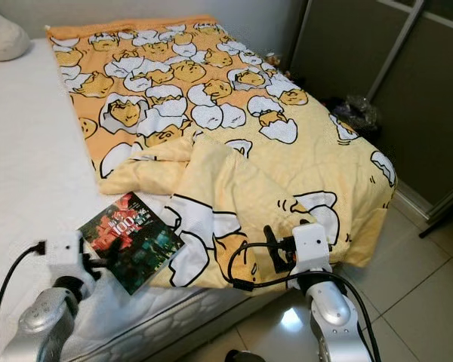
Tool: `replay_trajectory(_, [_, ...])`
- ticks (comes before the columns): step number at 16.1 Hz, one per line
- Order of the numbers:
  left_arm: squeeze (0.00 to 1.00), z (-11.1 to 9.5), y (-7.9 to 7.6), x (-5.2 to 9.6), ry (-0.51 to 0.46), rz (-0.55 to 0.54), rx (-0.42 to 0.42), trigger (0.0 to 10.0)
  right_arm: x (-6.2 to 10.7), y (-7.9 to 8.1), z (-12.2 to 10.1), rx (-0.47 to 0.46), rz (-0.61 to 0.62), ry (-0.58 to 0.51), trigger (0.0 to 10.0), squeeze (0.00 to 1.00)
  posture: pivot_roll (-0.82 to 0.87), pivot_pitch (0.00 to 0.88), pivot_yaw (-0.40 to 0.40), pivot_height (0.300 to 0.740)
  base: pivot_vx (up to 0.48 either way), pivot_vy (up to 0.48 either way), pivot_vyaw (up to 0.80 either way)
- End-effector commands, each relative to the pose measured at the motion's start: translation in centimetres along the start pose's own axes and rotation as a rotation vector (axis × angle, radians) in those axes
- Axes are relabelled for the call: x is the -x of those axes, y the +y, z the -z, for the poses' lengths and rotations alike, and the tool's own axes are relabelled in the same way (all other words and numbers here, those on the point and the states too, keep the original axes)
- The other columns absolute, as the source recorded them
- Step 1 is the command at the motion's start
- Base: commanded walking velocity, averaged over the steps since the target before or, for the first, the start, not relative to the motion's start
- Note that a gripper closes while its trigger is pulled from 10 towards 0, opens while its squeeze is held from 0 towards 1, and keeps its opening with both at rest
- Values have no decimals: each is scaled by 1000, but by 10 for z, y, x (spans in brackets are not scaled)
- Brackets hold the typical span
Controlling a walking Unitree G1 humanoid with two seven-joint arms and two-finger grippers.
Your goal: Clean up the room
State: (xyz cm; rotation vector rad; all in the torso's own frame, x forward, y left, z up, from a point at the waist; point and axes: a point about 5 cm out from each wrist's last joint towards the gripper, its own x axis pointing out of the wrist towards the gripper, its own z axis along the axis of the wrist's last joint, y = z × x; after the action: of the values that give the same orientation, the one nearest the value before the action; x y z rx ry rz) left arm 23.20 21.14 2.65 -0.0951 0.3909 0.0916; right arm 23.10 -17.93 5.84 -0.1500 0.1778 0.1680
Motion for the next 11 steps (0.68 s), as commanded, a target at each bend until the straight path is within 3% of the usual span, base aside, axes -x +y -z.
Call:
replay_trajectory(1, [0, 7, 5, -4, 44, -34, 47, 10000, -1, -4, -6, 8, 5, -26, 10000, 0, -87, 0, -40, 740, 0, 0, 0])
replay_trajectory(3, [0, 15, 13, -14, 98, -89, 117, 10000, 0, -6, -8, 16, 8, -29, 10000, 0, -100, 7, -45, 740, 0, 0, 0])
replay_trajectory(5, [0, 14, 9, -25, 103, -84, 140, 10000, 1, -8, -9, 20, 10, -29, 10000, 0, -110, 25, -50, 740, 0, 0, 0])
replay_trajectory(7, [0, 7, -3, -42, 106, -41, 78, 10000, 4, -8, -11, 24, 10, -30, 10000, 0, -115, 56, -47, 740, 0, 0, 0])
replay_trajectory(8, [0, 0, -8, -51, 106, -36, 94, 10000, 6, -5, -11, 25, 8, -31, 10000, 0, -124, 71, -35, 740, 0, 0, 0])
replay_trajectory(11, [0, -2, -7, -59, 140, -45, 126, 10000, 11, -1, -8, 17, 12, -21, 10000, 0, -128, 85, -21, 740, 0, 0, 0])
